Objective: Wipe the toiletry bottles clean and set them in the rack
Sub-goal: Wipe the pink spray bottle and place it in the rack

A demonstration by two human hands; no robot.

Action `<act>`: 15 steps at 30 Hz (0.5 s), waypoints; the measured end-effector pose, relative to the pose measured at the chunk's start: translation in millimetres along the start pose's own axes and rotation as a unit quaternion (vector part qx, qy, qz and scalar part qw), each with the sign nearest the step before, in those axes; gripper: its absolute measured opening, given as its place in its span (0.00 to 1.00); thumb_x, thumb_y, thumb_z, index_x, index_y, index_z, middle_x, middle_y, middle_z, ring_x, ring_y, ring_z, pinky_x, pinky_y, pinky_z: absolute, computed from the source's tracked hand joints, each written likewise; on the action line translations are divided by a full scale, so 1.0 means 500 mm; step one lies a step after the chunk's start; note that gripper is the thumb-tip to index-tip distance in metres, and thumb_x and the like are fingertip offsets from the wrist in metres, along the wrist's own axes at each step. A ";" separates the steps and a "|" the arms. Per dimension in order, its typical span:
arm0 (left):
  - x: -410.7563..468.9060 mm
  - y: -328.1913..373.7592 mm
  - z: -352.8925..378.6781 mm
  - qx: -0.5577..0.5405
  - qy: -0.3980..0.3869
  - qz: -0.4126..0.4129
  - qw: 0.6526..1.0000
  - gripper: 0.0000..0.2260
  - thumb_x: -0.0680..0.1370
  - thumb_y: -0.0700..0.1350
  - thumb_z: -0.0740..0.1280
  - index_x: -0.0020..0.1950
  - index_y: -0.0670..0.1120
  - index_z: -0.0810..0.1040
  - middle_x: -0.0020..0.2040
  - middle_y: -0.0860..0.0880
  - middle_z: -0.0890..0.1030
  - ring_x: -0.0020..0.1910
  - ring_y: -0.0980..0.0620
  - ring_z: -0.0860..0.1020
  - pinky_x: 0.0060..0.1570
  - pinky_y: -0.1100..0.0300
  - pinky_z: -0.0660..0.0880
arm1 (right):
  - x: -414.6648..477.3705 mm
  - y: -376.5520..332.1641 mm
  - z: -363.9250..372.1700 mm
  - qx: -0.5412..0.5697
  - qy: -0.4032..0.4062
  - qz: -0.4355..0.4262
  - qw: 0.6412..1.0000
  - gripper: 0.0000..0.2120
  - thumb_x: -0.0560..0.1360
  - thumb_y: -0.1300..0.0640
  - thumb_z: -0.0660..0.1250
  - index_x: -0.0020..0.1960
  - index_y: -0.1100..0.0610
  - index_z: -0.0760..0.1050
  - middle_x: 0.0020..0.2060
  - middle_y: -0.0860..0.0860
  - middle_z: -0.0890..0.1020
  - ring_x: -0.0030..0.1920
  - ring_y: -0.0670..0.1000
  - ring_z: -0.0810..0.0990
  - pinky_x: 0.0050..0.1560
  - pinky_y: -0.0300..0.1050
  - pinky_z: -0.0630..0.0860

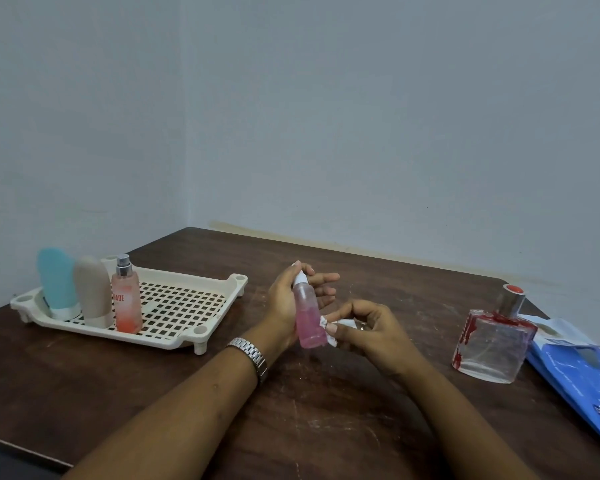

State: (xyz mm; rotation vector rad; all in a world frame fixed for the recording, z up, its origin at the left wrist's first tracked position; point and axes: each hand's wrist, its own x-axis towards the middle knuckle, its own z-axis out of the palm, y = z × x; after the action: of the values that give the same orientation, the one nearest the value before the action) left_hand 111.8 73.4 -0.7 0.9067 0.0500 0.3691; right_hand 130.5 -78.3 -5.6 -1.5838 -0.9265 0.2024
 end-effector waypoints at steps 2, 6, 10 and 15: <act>-0.001 0.003 -0.002 -0.006 0.005 0.002 1.000 0.15 0.83 0.49 0.53 0.40 0.44 0.69 0.41 0.40 0.84 0.29 0.48 0.78 0.39 0.54 0.76 | -0.001 0.000 0.001 0.001 -0.001 -0.001 1.000 0.02 0.70 0.64 0.71 0.41 0.58 0.81 0.41 0.51 0.84 0.39 0.44 0.80 0.40 0.40 0.76; -0.009 0.002 0.003 -0.012 -0.001 -0.025 1.000 0.16 0.82 0.50 0.53 0.39 0.44 0.69 0.40 0.41 0.84 0.30 0.48 0.77 0.39 0.54 0.75 | -0.001 0.003 0.008 -0.017 0.026 -0.015 0.999 0.02 0.71 0.62 0.71 0.41 0.57 0.81 0.41 0.49 0.84 0.42 0.46 0.81 0.43 0.43 0.78; -0.021 -0.016 0.019 -0.032 -0.047 -0.068 0.996 0.15 0.82 0.49 0.54 0.39 0.44 0.69 0.42 0.39 0.83 0.35 0.44 0.80 0.39 0.53 0.79 | 0.005 0.005 0.007 0.032 0.086 -0.025 0.995 0.02 0.72 0.66 0.70 0.42 0.61 0.80 0.45 0.54 0.83 0.47 0.57 0.82 0.47 0.56 0.80; -0.019 -0.032 0.024 -0.021 -0.064 -0.055 0.996 0.13 0.81 0.48 0.55 0.41 0.43 0.70 0.39 0.40 0.83 0.35 0.46 0.82 0.36 0.58 0.78 | 0.008 0.003 0.010 0.089 0.121 -0.023 0.988 0.02 0.73 0.68 0.67 0.42 0.64 0.78 0.49 0.52 0.82 0.50 0.51 0.81 0.45 0.49 0.81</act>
State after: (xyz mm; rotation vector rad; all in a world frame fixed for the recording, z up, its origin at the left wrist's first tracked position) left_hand 110.0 52.1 -7.0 0.8798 -0.0249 0.2080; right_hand 130.7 -72.1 -6.7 -1.3863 -0.7346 0.0571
